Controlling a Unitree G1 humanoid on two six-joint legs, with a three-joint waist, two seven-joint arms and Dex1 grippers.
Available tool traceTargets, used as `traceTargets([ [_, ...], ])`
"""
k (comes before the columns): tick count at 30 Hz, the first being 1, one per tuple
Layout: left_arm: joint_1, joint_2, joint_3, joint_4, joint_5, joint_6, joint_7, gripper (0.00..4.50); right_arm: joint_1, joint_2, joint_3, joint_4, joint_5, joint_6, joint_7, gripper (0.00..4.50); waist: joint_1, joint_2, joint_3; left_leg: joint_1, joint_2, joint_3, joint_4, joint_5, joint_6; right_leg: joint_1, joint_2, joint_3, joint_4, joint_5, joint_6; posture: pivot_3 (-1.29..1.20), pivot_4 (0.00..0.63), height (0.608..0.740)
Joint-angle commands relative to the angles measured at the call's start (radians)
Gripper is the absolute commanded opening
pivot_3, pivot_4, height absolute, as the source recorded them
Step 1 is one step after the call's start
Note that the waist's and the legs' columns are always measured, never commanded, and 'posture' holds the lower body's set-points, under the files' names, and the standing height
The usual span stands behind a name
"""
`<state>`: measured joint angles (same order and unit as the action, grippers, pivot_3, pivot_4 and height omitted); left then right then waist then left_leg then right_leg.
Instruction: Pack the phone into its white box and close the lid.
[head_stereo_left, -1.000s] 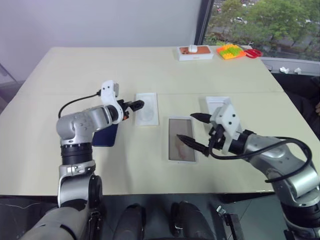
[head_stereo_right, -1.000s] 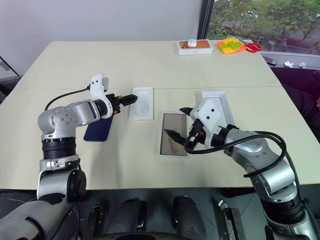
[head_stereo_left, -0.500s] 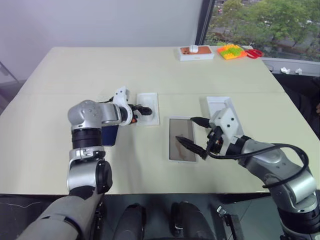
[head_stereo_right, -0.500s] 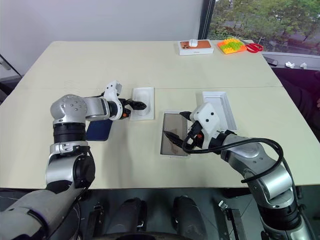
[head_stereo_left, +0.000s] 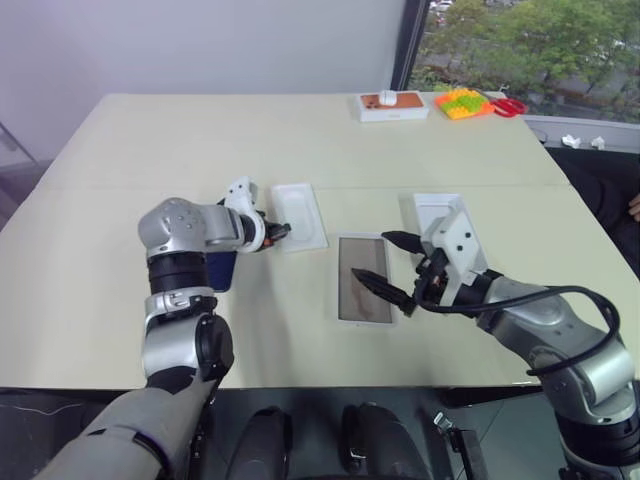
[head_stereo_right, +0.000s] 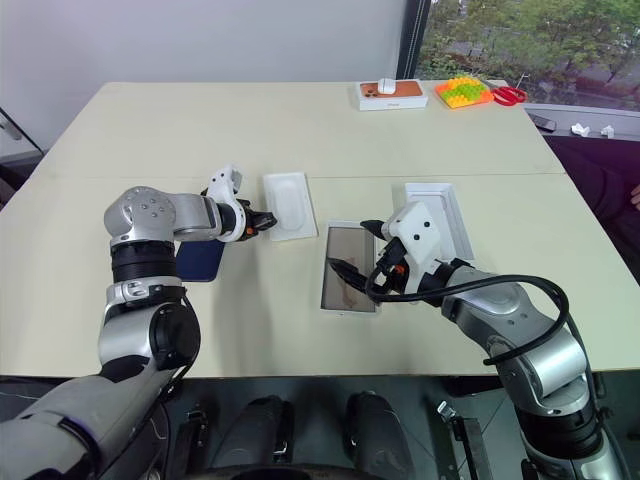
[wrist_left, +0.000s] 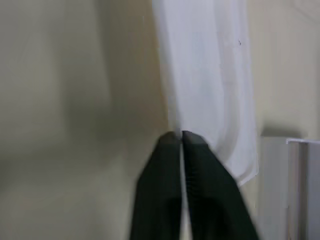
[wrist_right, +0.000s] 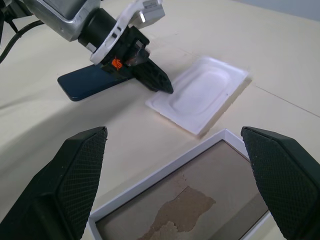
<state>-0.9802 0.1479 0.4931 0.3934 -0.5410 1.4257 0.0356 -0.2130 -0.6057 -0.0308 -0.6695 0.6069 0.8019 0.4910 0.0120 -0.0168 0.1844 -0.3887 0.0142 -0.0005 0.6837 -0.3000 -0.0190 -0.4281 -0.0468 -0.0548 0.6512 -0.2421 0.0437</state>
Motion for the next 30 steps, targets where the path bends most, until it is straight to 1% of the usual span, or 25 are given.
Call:
traceTargets([
  [1,0.010,0.006,0.018,-0.064,-0.027,0.002,-0.034,0.10,0.002,-0.005,-0.028,-0.040,0.013,-0.002,-0.005,4.50,0.000,0.000,0.000,0.000,0.000,0.000,0.000,0.000,0.000,0.000,0.000,0.000,0.000,0.000,0.000,0.00,0.150,0.740],
  [3,0.027,0.019,0.025,-0.098,-0.045,0.026,-0.060,0.10,0.007,-0.009,-0.032,-0.039,0.013,-0.003,-0.005,4.50,-0.001,0.000,0.000,0.000,0.000,0.000,0.000,0.000,0.000,0.000,0.000,0.000,0.000,0.000,0.000,0.00,0.150,0.740],
  [7,0.092,0.041,0.059,-0.238,-0.141,0.110,-0.156,0.10,0.028,-0.024,-0.053,-0.031,0.012,-0.012,0.007,4.50,-0.006,0.000,0.000,0.000,0.001,0.000,0.000,0.001,-0.002,0.000,0.001,0.000,0.000,0.000,0.000,0.00,0.150,0.740],
  [10,0.160,0.053,0.081,-0.365,-0.261,0.182,-0.214,0.10,0.058,-0.059,-0.099,0.002,-0.001,-0.029,0.034,4.50,-0.003,0.000,0.000,0.000,0.001,-0.001,0.000,0.001,-0.003,0.000,0.000,0.000,0.001,0.000,0.000,0.00,0.150,0.740],
  [12,0.186,0.037,0.128,-0.387,-0.359,0.189,-0.188,0.10,0.077,-0.085,-0.129,0.027,-0.010,-0.045,0.053,4.50,0.000,0.000,0.000,0.000,0.001,-0.001,0.000,0.002,-0.003,0.000,0.000,0.000,0.000,0.000,0.000,0.00,0.150,0.740],
  [13,0.198,0.024,0.148,-0.387,-0.429,0.189,-0.161,0.10,0.085,-0.098,-0.144,0.039,-0.015,-0.052,0.062,4.50,0.002,0.000,0.000,0.000,0.001,-0.001,0.000,0.002,-0.003,0.000,0.000,0.000,0.000,0.000,0.000,0.00,0.150,0.740],
  [14,0.213,0.014,0.149,-0.393,-0.489,0.189,-0.135,0.10,0.091,-0.108,-0.156,0.051,-0.020,-0.060,0.071,4.50,0.002,0.000,0.000,0.000,0.000,-0.001,0.000,0.002,-0.003,0.000,0.000,0.000,0.000,0.000,0.000,0.00,0.150,0.740],
  [16,0.264,-0.007,0.104,-0.433,-0.628,0.189,-0.066,0.10,0.104,-0.130,-0.179,0.082,-0.036,-0.082,0.091,4.50,0.002,0.000,0.000,0.000,0.000,-0.001,0.000,0.002,-0.003,0.000,-0.001,0.000,0.000,0.000,0.000,0.00,0.150,0.740],
  [18,0.310,-0.056,0.066,-0.465,-0.737,0.189,0.042,0.10,0.110,-0.147,-0.200,0.117,-0.053,-0.104,0.105,4.50,0.002,0.000,0.000,0.000,0.000,0.000,0.000,0.002,-0.003,0.000,-0.001,0.001,0.000,0.000,0.000,0.00,0.150,0.740],
  [21,0.379,-0.147,0.018,-0.507,-0.850,0.189,0.235,0.10,0.118,-0.164,-0.221,0.149,-0.073,-0.131,0.122,4.50,0.003,-0.001,0.000,0.000,0.000,0.000,0.000,0.002,-0.003,0.000,-0.002,0.001,0.000,0.000,0.000,0.00,0.150,0.740],
  [23,0.415,-0.169,-0.015,-0.517,-0.911,0.176,0.347,0.10,0.120,-0.170,-0.227,0.159,-0.079,-0.140,0.131,4.50,0.001,-0.001,0.000,0.000,0.000,0.000,0.000,0.002,-0.003,0.000,-0.002,0.001,0.000,0.000,0.000,0.00,0.150,0.740],
  [26,0.479,-0.140,-0.124,-0.509,-1.123,0.049,0.538,0.10,0.123,-0.174,-0.232,0.160,-0.080,-0.146,0.140,4.50,-0.001,0.000,0.000,0.001,0.001,0.000,0.000,0.002,-0.003,0.000,-0.001,0.001,0.001,0.000,0.000,0.00,0.150,0.740],
  [30,0.542,-0.037,-0.320,-0.534,-1.388,-0.153,0.738,0.10,0.124,-0.171,-0.230,0.152,-0.083,-0.143,0.144,4.50,0.002,0.000,0.000,0.002,0.002,-0.001,0.000,0.002,-0.003,0.000,-0.001,0.002,0.002,0.000,0.000,0.00,0.150,0.740],
])
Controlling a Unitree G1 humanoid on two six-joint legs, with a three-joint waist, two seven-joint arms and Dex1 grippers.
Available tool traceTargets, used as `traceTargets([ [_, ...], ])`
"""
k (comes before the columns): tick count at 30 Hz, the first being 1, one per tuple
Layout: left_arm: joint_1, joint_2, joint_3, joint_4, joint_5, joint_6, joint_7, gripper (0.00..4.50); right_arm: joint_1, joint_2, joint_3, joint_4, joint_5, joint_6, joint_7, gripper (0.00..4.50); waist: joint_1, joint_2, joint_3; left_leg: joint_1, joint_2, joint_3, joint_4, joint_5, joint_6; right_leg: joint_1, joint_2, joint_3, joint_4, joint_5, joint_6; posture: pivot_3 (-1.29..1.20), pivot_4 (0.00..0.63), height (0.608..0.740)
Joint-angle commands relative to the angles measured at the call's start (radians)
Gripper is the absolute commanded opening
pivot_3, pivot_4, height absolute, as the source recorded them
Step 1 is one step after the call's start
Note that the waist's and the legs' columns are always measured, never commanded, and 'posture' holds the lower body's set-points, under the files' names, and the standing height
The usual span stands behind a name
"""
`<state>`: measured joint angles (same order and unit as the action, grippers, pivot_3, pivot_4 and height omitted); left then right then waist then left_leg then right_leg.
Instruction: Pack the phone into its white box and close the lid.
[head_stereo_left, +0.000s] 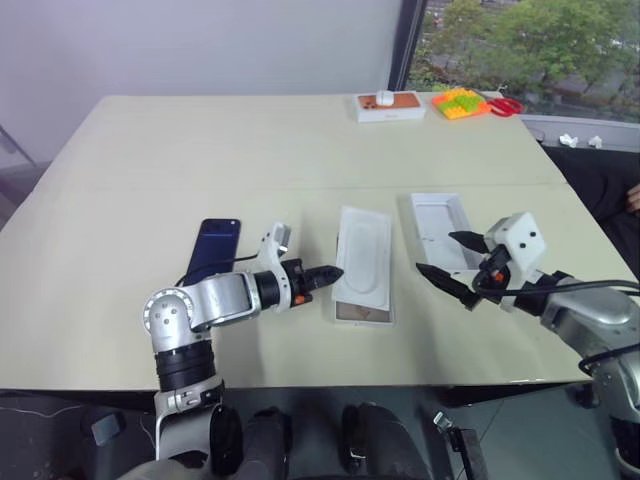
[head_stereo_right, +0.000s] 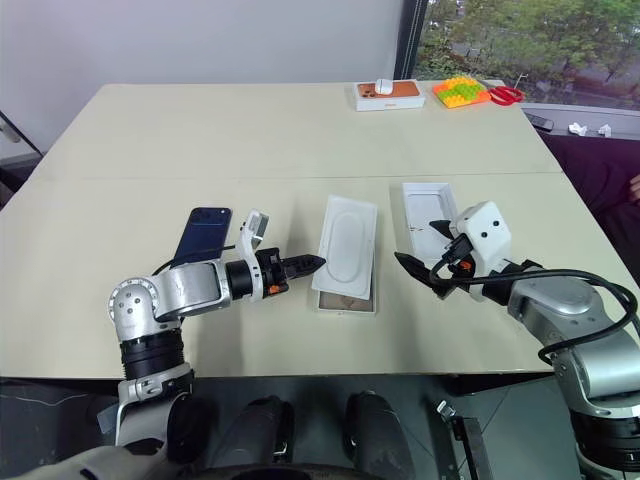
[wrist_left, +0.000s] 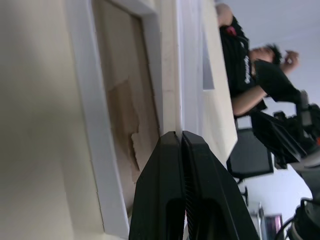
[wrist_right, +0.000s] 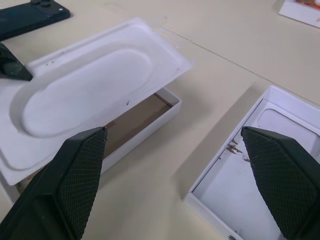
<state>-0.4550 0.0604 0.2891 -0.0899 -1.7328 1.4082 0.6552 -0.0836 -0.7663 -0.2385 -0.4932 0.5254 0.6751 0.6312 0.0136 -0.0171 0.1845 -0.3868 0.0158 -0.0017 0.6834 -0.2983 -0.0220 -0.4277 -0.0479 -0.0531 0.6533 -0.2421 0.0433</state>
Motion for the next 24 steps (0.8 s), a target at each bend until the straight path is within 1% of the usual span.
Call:
traceTargets([
  [1,0.026,0.069,-0.151,-0.063,-0.226,-0.172,0.138,0.10,-0.006,-0.010,-0.021,-0.026,-0.002,-0.015,0.004,4.50,0.001,0.000,0.000,0.000,0.000,0.000,0.000,0.000,0.000,0.000,-0.001,0.000,0.000,0.000,0.000,0.00,0.150,0.740],
  [4,0.041,0.107,-0.217,-0.091,-0.239,-0.235,0.142,0.10,-0.015,-0.008,-0.016,-0.022,-0.005,-0.015,0.005,4.50,0.003,0.000,0.000,-0.001,-0.001,0.000,0.000,0.000,0.000,0.000,-0.001,0.000,-0.001,0.000,0.000,0.00,0.150,0.740],
  [7,0.047,0.137,-0.254,-0.103,-0.239,-0.271,0.126,0.10,-0.025,-0.006,-0.008,-0.020,-0.006,-0.014,0.004,4.50,0.002,0.000,0.000,-0.001,-0.002,0.001,0.000,0.000,-0.001,0.000,0.000,0.000,-0.001,0.000,0.000,0.00,0.150,0.740],
  [10,0.044,0.167,-0.276,-0.102,-0.239,-0.281,0.092,0.92,-0.033,-0.003,0.000,-0.017,-0.009,-0.015,0.005,4.50,0.000,0.001,0.000,0.000,-0.002,0.001,0.000,0.000,-0.001,0.001,0.001,0.000,-0.001,0.000,0.000,0.00,0.150,0.740],
  [11,0.043,0.177,-0.282,-0.103,-0.239,-0.284,0.083,1.34,-0.035,-0.002,0.002,-0.017,-0.009,-0.014,0.005,4.50,0.000,0.001,0.000,0.000,-0.003,0.001,0.000,0.000,-0.001,0.000,0.001,0.000,-0.001,0.000,0.000,0.00,0.150,0.740],
  [14,0.034,0.220,-0.295,-0.099,-0.239,-0.278,0.044,2.81,-0.042,0.002,0.007,-0.019,-0.009,-0.012,0.003,4.50,0.000,0.001,0.000,0.000,-0.003,0.001,0.000,0.000,-0.001,0.001,0.001,0.000,-0.001,0.000,0.000,0.00,0.150,0.740],
  [15,0.025,0.255,-0.297,-0.095,-0.239,-0.264,0.016,3.31,-0.046,0.005,0.011,-0.021,-0.009,-0.011,0.000,4.50,0.000,0.001,0.000,0.000,-0.003,0.001,0.000,0.000,-0.001,0.000,0.001,0.000,-0.001,0.000,0.000,0.00,0.150,0.740],
  [17,0.002,0.344,-0.297,-0.091,-0.239,-0.235,-0.054,3.31,-0.052,0.011,0.019,-0.026,-0.006,-0.009,-0.004,4.50,-0.001,0.000,0.000,0.000,-0.003,0.001,0.000,0.000,-0.001,0.001,0.001,0.000,-0.001,0.000,0.000,0.00,0.150,0.740],
  [19,-0.028,0.436,-0.251,-0.104,-0.227,-0.225,-0.179,3.31,-0.062,0.018,0.028,-0.033,-0.002,-0.002,-0.011,4.50,-0.001,0.001,0.000,0.000,-0.003,0.001,0.000,0.000,-0.001,0.000,0.002,0.000,-0.001,0.000,0.000,0.00,0.150,0.740],
  [20,-0.041,0.483,-0.222,-0.122,-0.174,-0.221,-0.262,3.31,-0.069,0.024,0.035,-0.038,0.004,0.006,-0.016,4.50,-0.001,0.000,0.000,0.000,-0.003,0.001,0.000,0.000,-0.001,0.000,0.002,0.000,-0.001,0.000,0.000,0.00,0.150,0.740],
  [21,-0.049,0.539,-0.203,-0.152,-0.073,-0.228,-0.366,3.31,-0.079,0.034,0.044,-0.046,0.009,0.013,-0.023,4.50,-0.003,0.000,0.000,0.000,-0.003,0.001,0.000,0.000,-0.001,0.000,0.002,0.000,-0.001,0.000,0.000,0.00,0.150,0.740],
  [22,-0.050,0.592,-0.203,-0.182,0.048,-0.251,-0.466,3.31,-0.089,0.046,0.053,-0.052,0.016,0.024,-0.032,4.50,-0.004,0.001,0.000,0.000,-0.003,0.001,0.000,0.000,-0.001,0.000,0.003,0.000,-0.001,0.000,0.000,0.00,0.150,0.740],
  [24,-0.044,0.653,-0.226,-0.214,0.229,-0.310,-0.611,3.31,-0.107,0.063,0.064,-0.056,0.023,0.041,-0.045,4.50,-0.002,0.002,0.000,0.000,-0.004,0.002,-0.001,0.000,-0.001,0.000,0.003,0.000,-0.002,0.000,-0.001,0.00,0.150,0.740],
])
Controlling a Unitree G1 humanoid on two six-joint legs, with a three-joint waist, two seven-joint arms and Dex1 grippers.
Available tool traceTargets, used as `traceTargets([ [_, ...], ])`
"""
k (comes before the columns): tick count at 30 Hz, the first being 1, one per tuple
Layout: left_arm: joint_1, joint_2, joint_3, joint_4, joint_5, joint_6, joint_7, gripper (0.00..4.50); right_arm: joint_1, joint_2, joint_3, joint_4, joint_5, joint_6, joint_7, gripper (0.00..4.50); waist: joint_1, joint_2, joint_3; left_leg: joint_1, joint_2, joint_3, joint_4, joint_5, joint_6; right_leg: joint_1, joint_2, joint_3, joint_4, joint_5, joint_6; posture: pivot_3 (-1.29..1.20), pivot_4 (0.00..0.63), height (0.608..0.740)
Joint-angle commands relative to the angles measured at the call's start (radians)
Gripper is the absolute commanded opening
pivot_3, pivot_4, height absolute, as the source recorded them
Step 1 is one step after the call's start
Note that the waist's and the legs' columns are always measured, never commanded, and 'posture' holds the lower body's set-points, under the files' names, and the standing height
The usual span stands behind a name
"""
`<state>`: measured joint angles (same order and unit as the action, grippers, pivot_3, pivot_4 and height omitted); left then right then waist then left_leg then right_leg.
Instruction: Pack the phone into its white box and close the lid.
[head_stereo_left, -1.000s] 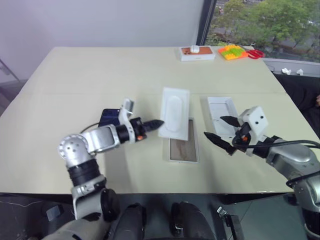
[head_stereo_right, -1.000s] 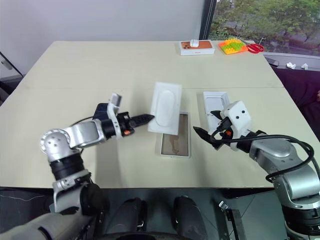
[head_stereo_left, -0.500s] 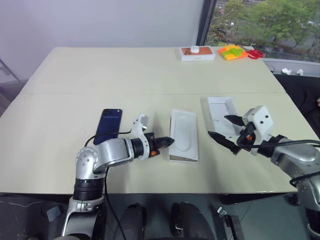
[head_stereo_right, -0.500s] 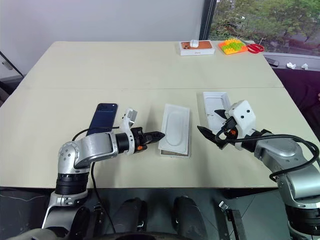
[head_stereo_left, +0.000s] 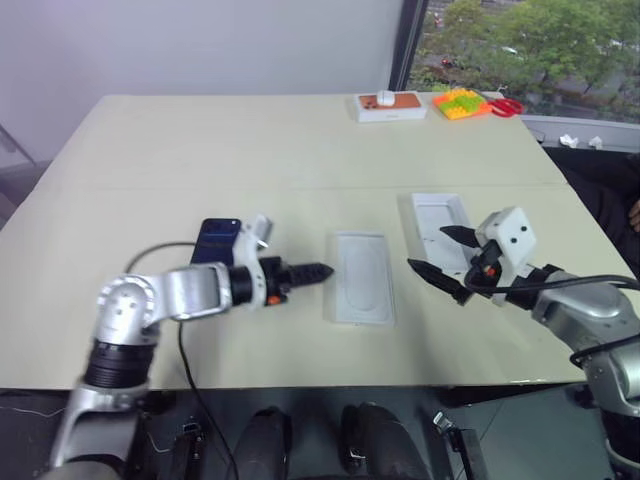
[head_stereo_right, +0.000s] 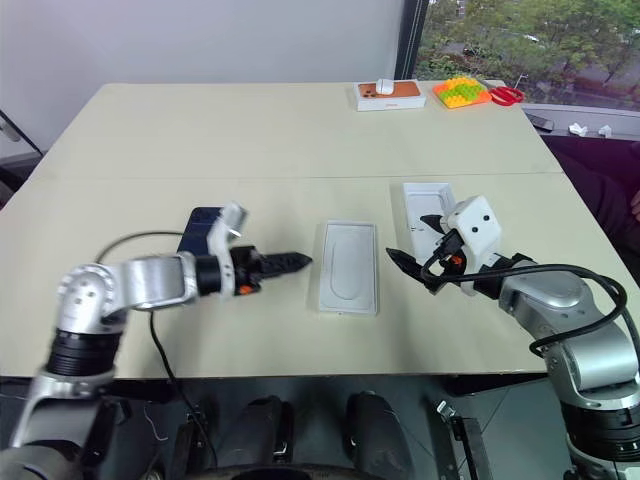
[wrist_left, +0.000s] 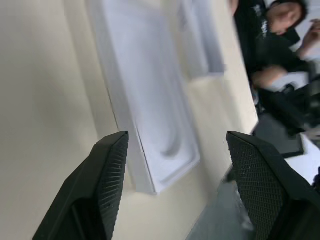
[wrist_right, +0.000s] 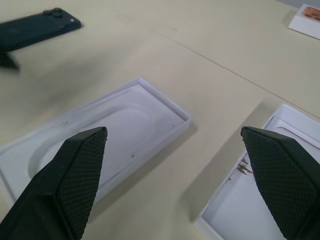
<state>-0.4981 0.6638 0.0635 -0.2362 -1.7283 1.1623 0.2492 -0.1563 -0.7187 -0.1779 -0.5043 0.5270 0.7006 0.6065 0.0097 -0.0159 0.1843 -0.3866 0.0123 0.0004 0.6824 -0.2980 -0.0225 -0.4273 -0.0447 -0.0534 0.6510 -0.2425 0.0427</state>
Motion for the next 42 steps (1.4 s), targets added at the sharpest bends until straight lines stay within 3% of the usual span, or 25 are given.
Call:
traceTargets([
  [1,0.007,0.069,-0.015,-0.083,0.323,-0.122,-0.271,3.31,-0.043,0.020,0.014,-0.045,0.020,0.023,-0.026,4.50,0.003,0.001,0.000,0.000,0.000,0.000,0.000,0.000,0.000,0.000,0.000,0.000,0.000,0.000,0.000,0.00,0.150,0.740],
  [4,0.036,0.126,-0.072,-0.111,0.610,-0.306,-0.492,3.36,-0.075,0.037,0.056,-0.040,0.020,0.056,-0.040,3.68,0.004,0.000,0.000,-0.001,0.000,0.000,0.000,0.000,0.000,0.000,-0.001,0.000,-0.002,-0.001,-0.003,0.00,0.150,0.740],
  [7,0.095,0.188,-0.186,-0.112,0.919,-0.552,-0.714,3.36,-0.133,0.060,0.134,-0.031,0.015,0.155,-0.084,2.13,0.003,0.001,0.000,-0.002,0.000,0.001,0.000,0.000,0.000,0.000,-0.001,0.000,-0.003,-0.002,-0.003,0.00,0.150,0.740],
  [11,0.162,0.178,-0.208,-0.087,1.058,-0.701,-0.883,3.36,-0.174,0.083,0.196,-0.039,0.008,0.228,-0.111,0.18,0.003,0.001,0.001,-0.002,0.002,0.001,0.000,0.000,0.000,-0.001,-0.002,0.000,-0.004,-0.002,-0.004,0.00,0.150,0.740],
  [15,0.243,0.190,-0.197,-0.072,1.125,-0.796,-1.052,3.36,-0.230,0.121,0.269,0.002,-0.062,0.346,-0.223,0.08,0.001,0.001,0.001,-0.003,0.003,0.001,0.000,0.000,0.001,-0.002,-0.002,0.000,-0.003,-0.002,-0.003,0.00,0.150,0.740],
  [23,0.316,0.196,-0.152,-0.079,1.163,-0.819,-1.195,3.36,-0.282,0.060,0.416,-0.044,-0.072,0.517,-0.180,0.08,-0.002,0.002,0.001,-0.004,0.003,0.001,0.000,-0.001,0.002,-0.003,-0.002,0.000,-0.004,0.000,0.000,0.00,0.150,0.740],
  [30,0.336,0.178,-0.140,-0.085,1.200,-0.812,-1.219,3.36,-0.343,0.097,0.457,0.053,-0.102,0.578,-0.193,0.08,0.000,0.002,0.001,-0.004,0.004,-0.001,0.000,-0.002,0.003,-0.003,-0.001,-0.001,-0.003,0.000,0.000,0.00,0.150,0.740],
  [42,0.372,0.128,-0.127,-0.135,1.204,-0.768,-1.185,3.36,-0.388,0.171,0.472,0.205,-0.234,0.478,-0.254,0.08,0.000,0.002,0.001,-0.004,0.004,0.000,0.000,-0.002,0.003,-0.002,-0.001,-0.001,-0.003,0.000,0.000,0.00,0.150,0.740],
])
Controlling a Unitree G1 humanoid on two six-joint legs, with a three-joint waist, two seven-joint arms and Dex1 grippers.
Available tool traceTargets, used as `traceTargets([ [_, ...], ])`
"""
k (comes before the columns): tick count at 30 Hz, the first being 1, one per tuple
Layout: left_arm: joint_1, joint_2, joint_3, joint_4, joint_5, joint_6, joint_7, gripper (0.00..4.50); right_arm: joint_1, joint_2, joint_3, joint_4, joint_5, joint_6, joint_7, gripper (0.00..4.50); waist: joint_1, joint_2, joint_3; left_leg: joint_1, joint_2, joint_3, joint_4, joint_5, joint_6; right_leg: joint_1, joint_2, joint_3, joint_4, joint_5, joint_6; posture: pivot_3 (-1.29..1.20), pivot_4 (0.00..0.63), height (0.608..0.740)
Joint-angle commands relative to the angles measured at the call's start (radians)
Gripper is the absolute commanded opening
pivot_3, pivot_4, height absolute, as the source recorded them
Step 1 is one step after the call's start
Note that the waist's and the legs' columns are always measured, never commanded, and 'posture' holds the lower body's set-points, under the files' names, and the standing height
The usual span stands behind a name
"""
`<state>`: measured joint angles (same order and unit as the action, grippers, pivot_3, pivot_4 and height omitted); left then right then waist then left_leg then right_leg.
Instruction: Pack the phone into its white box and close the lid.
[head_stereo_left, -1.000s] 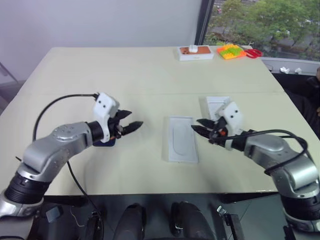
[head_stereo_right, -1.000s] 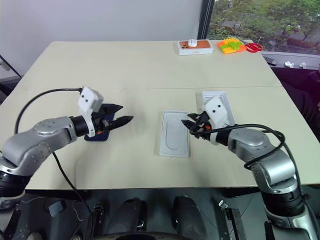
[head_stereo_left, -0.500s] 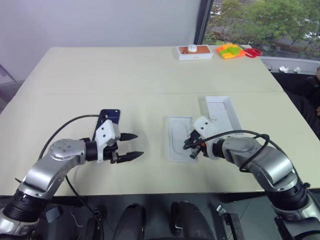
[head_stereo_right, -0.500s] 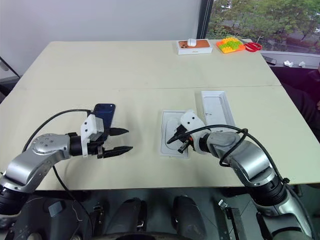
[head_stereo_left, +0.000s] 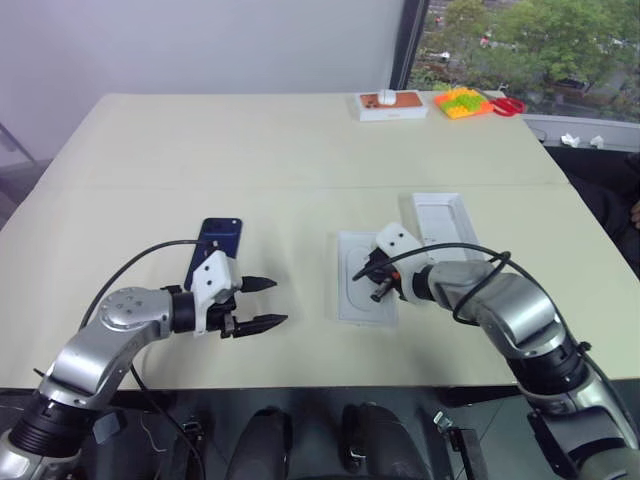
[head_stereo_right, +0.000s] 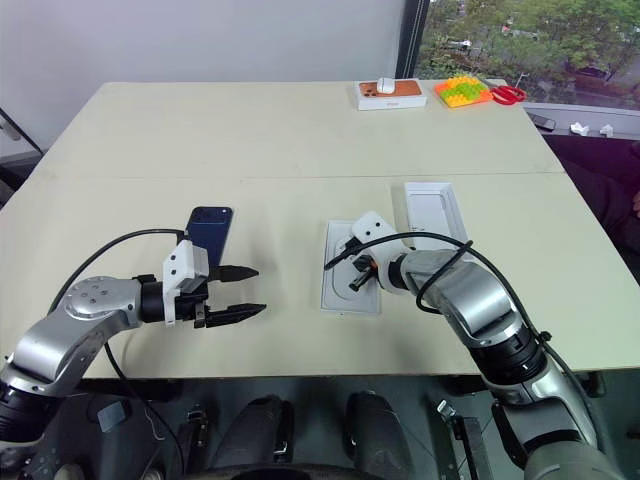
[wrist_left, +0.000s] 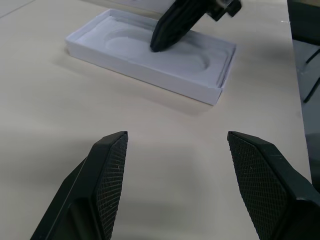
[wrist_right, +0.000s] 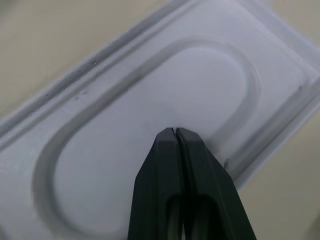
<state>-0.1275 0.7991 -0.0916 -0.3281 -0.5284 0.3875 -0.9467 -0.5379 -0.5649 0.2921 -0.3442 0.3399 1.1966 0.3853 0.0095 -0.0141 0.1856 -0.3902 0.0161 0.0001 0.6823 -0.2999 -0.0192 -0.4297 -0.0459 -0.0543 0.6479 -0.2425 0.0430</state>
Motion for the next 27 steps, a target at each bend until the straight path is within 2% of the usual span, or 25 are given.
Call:
traceTargets([
  [1,0.003,-0.013,0.027,-0.049,0.003,0.012,0.015,3.36,-0.010,0.024,0.006,0.066,-0.066,-0.039,-0.043,0.08,0.000,0.000,0.000,0.000,0.000,0.000,0.000,0.000,0.000,0.000,0.000,0.000,0.000,0.000,0.000,0.00,0.150,0.740],
  [9,0.009,-0.035,0.034,-0.070,-0.004,0.041,0.025,3.36,-0.012,0.056,0.020,0.112,-0.130,-0.111,-0.040,0.08,0.002,0.000,0.000,0.000,-0.001,0.000,0.000,0.000,0.000,0.000,0.000,0.000,0.000,0.000,0.000,0.00,0.150,0.740],
  [14,-0.006,-0.050,0.071,-0.053,-0.027,0.068,0.041,3.36,0.009,0.037,-0.002,0.017,-0.116,-0.169,0.019,0.08,0.001,0.000,0.000,0.000,0.000,0.000,0.000,0.000,0.000,0.000,0.000,0.000,0.000,0.000,0.000,0.00,0.150,0.740],
  [18,-0.039,-0.062,0.149,-0.022,-0.070,0.128,0.077,3.36,0.067,-0.036,-0.062,-0.154,-0.060,-0.288,0.150,0.08,0.001,0.001,0.001,-0.001,0.000,0.000,0.000,0.000,0.000,0.000,0.000,0.000,0.000,0.000,0.000,0.00,0.150,0.740],
  [21,-0.073,-0.076,0.192,0.014,-0.097,0.183,0.117,3.36,0.086,-0.053,-0.068,-0.201,-0.038,-0.311,0.195,0.08,-0.001,0.001,0.001,0.000,0.000,-0.001,0.000,0.000,0.000,0.000,0.001,-0.001,0.000,0.000,0.000,0.00,0.150,0.740],
  [27,-0.123,-0.101,0.234,0.059,-0.115,0.303,0.216,3.36,0.036,0.045,-0.001,-0.140,-0.070,-0.318,0.165,0.08,-0.008,0.001,0.001,0.000,0.000,-0.001,0.000,0.000,0.000,0.000,0.001,-0.001,0.001,0.000,0.000,0.00,0.150,0.740],
])
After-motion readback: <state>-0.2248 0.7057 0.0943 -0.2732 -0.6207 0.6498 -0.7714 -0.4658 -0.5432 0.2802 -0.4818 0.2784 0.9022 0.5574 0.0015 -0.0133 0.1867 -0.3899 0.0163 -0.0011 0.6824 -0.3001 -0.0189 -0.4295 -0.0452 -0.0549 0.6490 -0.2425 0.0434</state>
